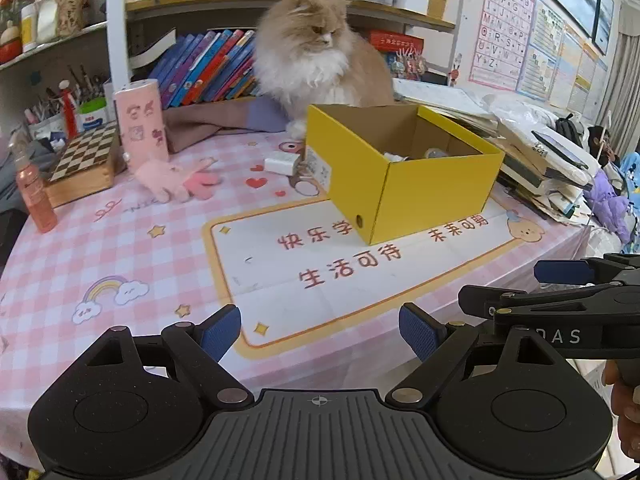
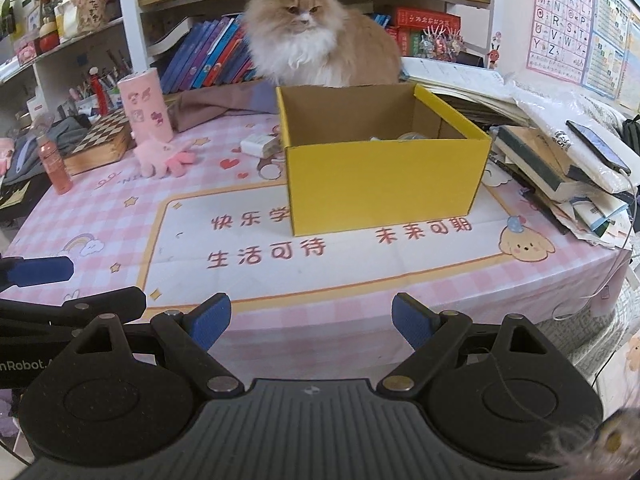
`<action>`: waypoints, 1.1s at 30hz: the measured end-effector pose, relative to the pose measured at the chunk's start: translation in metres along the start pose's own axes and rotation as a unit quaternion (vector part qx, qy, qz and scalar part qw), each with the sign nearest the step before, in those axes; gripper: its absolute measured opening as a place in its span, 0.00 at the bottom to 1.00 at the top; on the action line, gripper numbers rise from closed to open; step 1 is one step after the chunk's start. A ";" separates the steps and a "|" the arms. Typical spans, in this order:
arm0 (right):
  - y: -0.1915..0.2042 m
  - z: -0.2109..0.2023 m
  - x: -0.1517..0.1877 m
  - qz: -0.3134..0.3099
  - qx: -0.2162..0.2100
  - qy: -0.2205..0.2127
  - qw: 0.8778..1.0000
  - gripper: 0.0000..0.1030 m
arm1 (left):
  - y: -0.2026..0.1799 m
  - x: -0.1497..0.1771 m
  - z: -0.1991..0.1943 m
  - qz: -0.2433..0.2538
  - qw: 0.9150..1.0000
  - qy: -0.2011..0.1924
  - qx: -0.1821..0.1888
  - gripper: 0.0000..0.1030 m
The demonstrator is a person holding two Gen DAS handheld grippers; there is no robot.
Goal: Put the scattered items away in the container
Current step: 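Withdraw both open tools from the yellow box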
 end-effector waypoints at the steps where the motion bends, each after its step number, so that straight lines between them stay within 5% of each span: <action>1: 0.003 -0.001 0.000 -0.001 -0.001 0.000 1.000 0.85 | 0.003 0.001 -0.002 -0.002 1.000 0.000 -0.001 0.86; 33: 0.096 0.010 -0.021 -0.077 -0.068 -0.007 0.995 0.83 | 0.090 0.006 -0.036 -0.072 0.995 -0.026 -0.067 0.86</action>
Point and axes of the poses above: each gripper's, at about its wrist camera, not at the fingertips, and z roughly the way its jaws point, y to its left, x to its underside, the point moved 5 cm from there along z, roughly the way its jaws point, and after that the axes turned 12 degrees about -z, right-handed, at the moved point
